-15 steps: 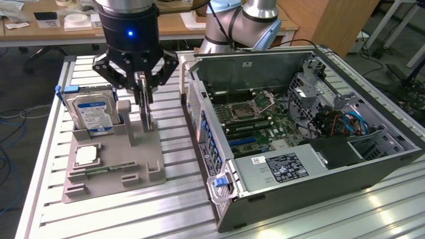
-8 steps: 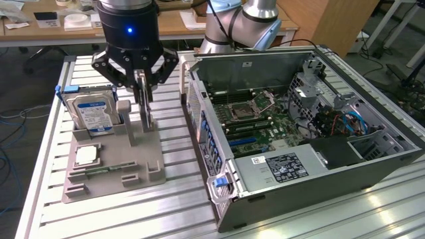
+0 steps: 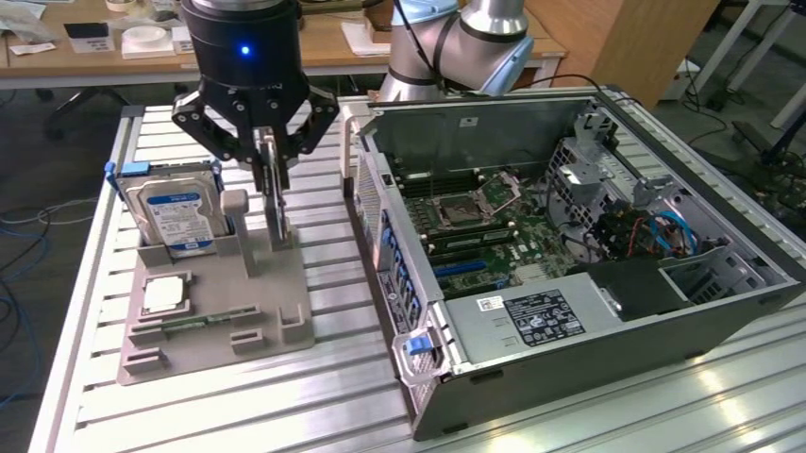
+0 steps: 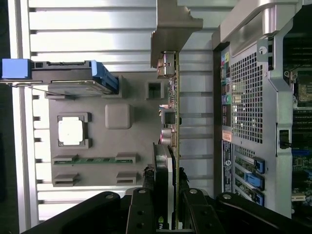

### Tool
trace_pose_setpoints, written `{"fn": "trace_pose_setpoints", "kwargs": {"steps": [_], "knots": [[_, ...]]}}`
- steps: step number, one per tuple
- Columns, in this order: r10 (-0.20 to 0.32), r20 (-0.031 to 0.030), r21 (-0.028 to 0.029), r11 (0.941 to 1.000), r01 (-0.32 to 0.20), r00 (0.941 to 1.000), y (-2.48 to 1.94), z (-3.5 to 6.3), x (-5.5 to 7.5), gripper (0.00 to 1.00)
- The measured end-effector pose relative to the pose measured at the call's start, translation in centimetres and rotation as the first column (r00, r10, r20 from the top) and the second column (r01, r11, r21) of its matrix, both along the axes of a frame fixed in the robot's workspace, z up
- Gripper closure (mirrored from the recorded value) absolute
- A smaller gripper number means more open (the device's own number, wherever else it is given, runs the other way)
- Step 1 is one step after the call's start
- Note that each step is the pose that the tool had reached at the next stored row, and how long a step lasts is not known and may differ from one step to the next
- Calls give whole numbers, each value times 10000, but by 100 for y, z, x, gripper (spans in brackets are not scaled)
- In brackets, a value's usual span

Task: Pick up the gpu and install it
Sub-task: 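Pick up the gpu and move the gpu toward the slot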

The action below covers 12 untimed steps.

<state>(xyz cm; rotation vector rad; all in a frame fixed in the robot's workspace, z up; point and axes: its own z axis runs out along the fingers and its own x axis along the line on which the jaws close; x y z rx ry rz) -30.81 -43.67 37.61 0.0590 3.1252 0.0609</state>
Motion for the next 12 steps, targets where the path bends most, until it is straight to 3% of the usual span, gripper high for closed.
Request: {"fn": "trace_pose_setpoints", "kwargs": {"steps": [12], "knots": [[0,1,0,10000,0,10000,0,107,0,72]]}}
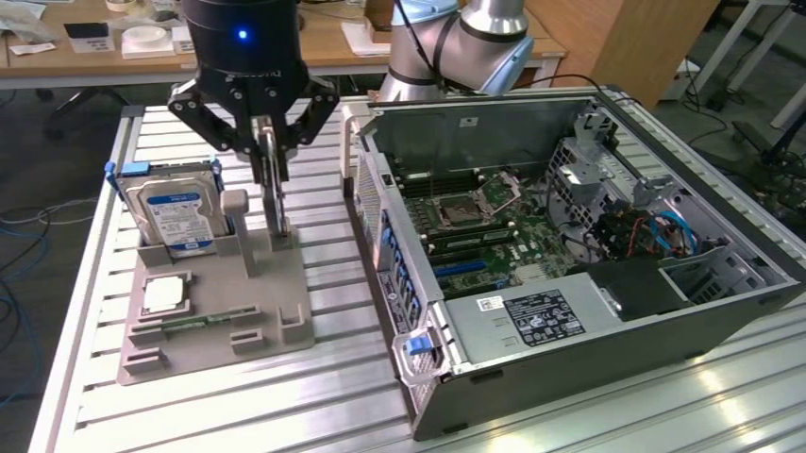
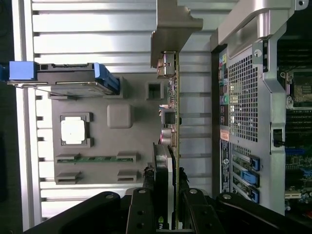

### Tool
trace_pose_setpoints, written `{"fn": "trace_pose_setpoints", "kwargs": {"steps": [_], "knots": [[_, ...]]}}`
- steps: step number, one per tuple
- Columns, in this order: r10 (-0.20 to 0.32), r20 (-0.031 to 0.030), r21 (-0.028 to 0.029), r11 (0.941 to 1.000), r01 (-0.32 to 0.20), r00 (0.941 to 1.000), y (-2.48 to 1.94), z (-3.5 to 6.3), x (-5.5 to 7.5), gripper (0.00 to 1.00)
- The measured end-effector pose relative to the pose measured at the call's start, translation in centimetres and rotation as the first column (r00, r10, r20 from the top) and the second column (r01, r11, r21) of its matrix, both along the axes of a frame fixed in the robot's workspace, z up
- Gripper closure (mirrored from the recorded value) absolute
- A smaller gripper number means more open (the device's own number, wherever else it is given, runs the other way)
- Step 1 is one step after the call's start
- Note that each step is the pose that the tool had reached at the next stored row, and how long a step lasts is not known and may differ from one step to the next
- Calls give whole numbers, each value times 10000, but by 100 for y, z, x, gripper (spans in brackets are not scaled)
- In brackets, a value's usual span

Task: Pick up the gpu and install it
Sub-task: 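Pick up the gpu and move the gpu toward the slot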

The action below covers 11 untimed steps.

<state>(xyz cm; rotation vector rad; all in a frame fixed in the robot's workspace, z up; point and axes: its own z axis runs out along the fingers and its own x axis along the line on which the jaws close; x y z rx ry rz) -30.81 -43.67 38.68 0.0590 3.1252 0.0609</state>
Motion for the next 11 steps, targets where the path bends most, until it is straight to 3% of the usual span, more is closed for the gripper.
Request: {"fn": "trace_pose_setpoints", "kwargs": {"steps": [11], "knots": [[1,0,2,10000,-1,10000,0,183,0,72]]}}
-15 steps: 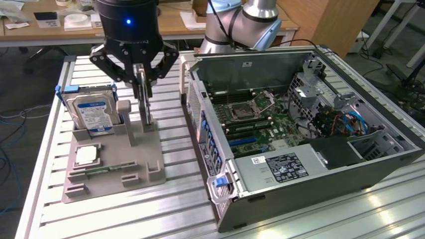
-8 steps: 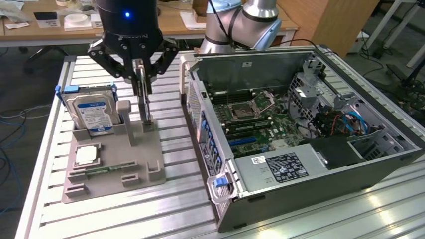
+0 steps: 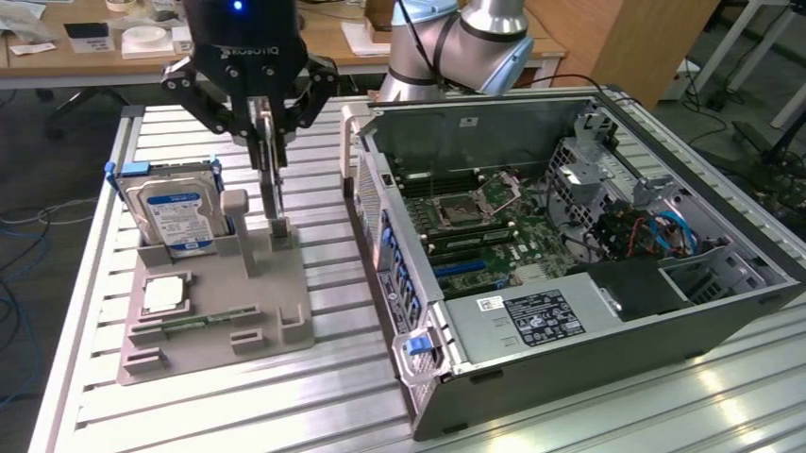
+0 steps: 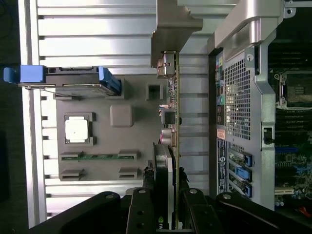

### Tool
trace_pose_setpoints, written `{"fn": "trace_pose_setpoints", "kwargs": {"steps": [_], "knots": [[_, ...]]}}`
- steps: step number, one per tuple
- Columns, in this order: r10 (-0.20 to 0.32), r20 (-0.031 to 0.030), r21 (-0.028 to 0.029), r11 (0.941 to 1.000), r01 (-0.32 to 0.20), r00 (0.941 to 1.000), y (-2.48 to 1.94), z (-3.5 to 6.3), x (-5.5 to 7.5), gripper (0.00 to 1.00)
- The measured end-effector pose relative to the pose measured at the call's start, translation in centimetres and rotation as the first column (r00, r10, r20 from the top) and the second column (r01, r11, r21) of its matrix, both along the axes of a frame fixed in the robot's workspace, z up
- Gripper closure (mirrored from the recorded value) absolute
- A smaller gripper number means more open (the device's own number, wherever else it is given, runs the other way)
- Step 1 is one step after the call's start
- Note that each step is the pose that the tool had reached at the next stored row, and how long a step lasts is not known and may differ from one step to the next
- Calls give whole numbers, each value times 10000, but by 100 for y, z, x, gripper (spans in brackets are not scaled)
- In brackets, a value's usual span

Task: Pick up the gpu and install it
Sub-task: 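Pick up the gpu and move the gpu toward the slot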

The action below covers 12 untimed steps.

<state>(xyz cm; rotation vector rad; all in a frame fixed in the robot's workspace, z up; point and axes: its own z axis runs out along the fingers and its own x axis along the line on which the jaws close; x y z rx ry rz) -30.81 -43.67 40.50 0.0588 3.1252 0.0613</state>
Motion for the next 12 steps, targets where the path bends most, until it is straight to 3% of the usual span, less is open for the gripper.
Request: {"fn": "trace_pose_setpoints", "kwargs": {"steps": [12], "knots": [[12,-1,9,10000,-12,10000,0,103,0,72]]}}
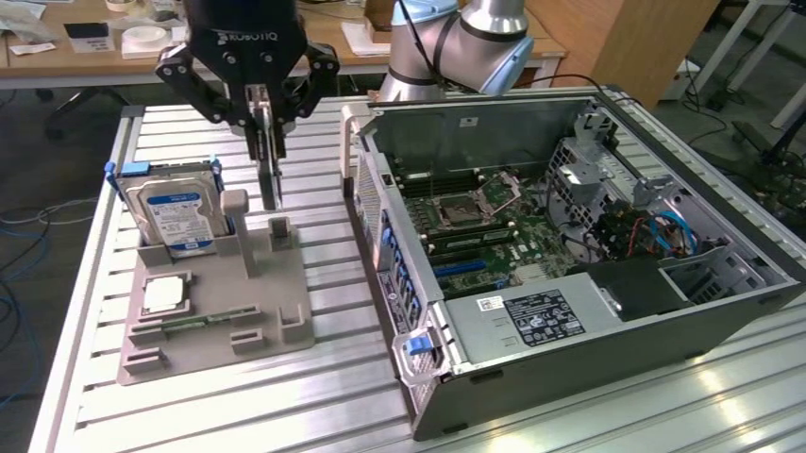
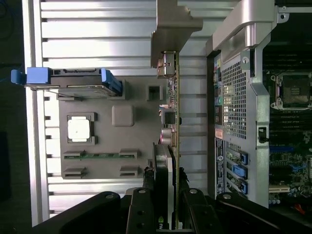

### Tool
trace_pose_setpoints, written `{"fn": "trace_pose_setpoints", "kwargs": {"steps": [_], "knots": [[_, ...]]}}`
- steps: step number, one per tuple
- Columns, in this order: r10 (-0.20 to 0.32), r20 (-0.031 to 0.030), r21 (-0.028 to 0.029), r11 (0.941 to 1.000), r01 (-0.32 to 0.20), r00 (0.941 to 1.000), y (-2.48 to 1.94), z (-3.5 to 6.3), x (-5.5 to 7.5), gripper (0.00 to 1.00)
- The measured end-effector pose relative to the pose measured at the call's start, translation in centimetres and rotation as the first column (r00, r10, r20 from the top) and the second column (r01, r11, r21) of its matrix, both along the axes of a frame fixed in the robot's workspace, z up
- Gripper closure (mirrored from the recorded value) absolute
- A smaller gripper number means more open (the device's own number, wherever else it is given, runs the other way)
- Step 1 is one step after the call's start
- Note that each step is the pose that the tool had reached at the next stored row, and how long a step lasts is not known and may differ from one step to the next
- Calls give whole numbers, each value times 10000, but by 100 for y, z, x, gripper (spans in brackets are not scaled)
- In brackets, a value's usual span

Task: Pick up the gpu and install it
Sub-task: 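Pick up the gpu and move the gpu toward the slot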

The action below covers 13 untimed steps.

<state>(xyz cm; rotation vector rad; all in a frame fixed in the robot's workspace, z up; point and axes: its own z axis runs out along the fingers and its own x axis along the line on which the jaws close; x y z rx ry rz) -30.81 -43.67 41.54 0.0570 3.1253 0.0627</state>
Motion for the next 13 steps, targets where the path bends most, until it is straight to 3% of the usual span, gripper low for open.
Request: {"fn": "trace_pose_setpoints", "kwargs": {"steps": [13], "knots": [[19,0,1,10000,-19,10000,0,86,0,72]]}}
